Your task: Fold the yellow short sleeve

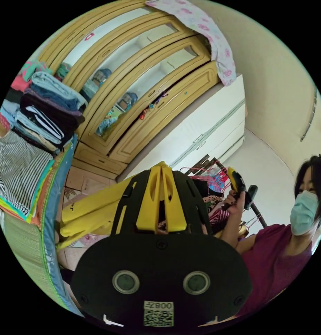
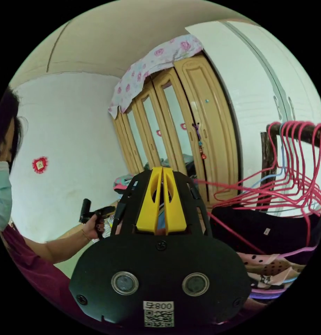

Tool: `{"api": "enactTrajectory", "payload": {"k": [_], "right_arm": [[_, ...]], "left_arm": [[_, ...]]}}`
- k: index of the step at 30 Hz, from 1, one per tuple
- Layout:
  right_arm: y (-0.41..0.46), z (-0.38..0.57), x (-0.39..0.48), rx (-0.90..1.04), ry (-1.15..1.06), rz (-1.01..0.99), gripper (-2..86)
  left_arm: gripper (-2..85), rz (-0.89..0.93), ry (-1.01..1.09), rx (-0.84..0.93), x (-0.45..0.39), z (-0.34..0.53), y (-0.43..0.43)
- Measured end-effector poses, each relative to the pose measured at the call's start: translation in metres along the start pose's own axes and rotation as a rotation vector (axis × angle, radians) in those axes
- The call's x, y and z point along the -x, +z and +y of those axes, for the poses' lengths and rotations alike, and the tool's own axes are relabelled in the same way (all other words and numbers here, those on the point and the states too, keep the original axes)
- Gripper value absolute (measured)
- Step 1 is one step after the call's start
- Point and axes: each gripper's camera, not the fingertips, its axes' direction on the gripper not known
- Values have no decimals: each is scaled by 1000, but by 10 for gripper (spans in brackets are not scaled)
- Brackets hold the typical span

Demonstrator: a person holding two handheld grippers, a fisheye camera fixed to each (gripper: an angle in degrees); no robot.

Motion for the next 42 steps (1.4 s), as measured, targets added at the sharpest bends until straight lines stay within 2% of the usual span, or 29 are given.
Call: {"api": "enactTrajectory", "payload": {"k": [4, 10, 17, 21, 29, 33, 37, 42], "right_arm": [[18, 14, -2, 39, 7, -109, 4], [85, 54, 48, 203, -130, -267, 25], [223, 175, 117, 693, -236, -414, 73], [252, 246, 170, 829, -350, -474, 82], [255, 298, 281, 758, -582, -617, 89], [260, 318, 322, 784, -671, -669, 92], [253, 325, 344, 739, -724, -650, 89], [274, 345, 366, 774, -764, -580, 55]], "left_arm": [[4, -62, 42, -55, -6, -4, -77], [4, -132, 82, -158, -14, 0, -203], [4, -113, 166, -330, -58, 11, -350], [5, -149, 221, -340, -89, 16, -400], [5, -249, 239, -355, -128, 45, -502], [5, -296, 219, -394, -141, 56, -555], [5, -328, 218, -438, -159, 67, -613], [5, -353, 210, -488, -179, 74, -668]]}}
